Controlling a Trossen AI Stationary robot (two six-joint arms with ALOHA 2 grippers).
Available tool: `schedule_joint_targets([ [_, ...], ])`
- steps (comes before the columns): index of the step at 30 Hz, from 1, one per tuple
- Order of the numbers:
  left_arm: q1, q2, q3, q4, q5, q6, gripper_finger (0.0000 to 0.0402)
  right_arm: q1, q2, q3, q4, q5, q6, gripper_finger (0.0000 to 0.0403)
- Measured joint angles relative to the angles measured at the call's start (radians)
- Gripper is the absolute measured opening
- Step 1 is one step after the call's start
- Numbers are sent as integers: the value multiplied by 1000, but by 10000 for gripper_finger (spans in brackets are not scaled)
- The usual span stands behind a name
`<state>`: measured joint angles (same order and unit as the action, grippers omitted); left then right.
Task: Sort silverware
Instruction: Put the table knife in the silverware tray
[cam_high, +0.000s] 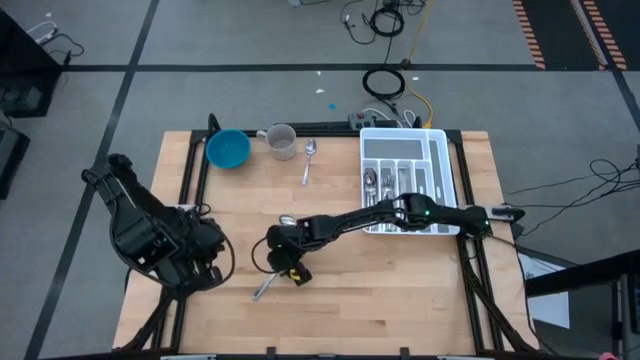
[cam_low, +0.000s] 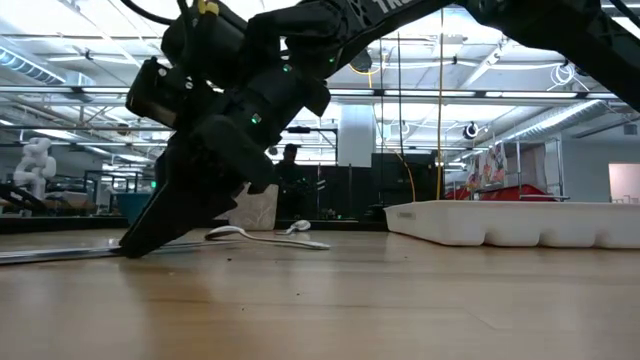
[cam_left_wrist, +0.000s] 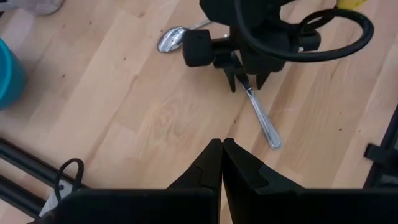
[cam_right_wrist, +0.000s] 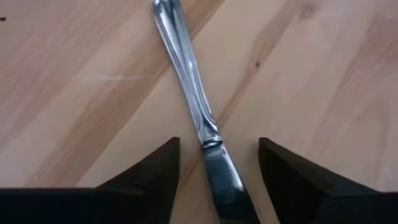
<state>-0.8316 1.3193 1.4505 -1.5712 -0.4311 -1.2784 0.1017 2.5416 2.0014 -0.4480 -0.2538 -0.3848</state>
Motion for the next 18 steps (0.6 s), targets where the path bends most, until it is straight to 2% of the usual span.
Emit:
schedule_joint_targets([
  [5, -31, 0, -3, 0, 0, 0, 15, 3, 10, 1, -36, 39, -34, 117],
  [10, -63, 0, -3, 0, 1, -1, 15, 3, 10, -1, -39, 56, -37, 19],
  [18, -108, 0, -3, 0, 3, -15, 15, 27, -11, -6, -38, 109, 36, 1],
])
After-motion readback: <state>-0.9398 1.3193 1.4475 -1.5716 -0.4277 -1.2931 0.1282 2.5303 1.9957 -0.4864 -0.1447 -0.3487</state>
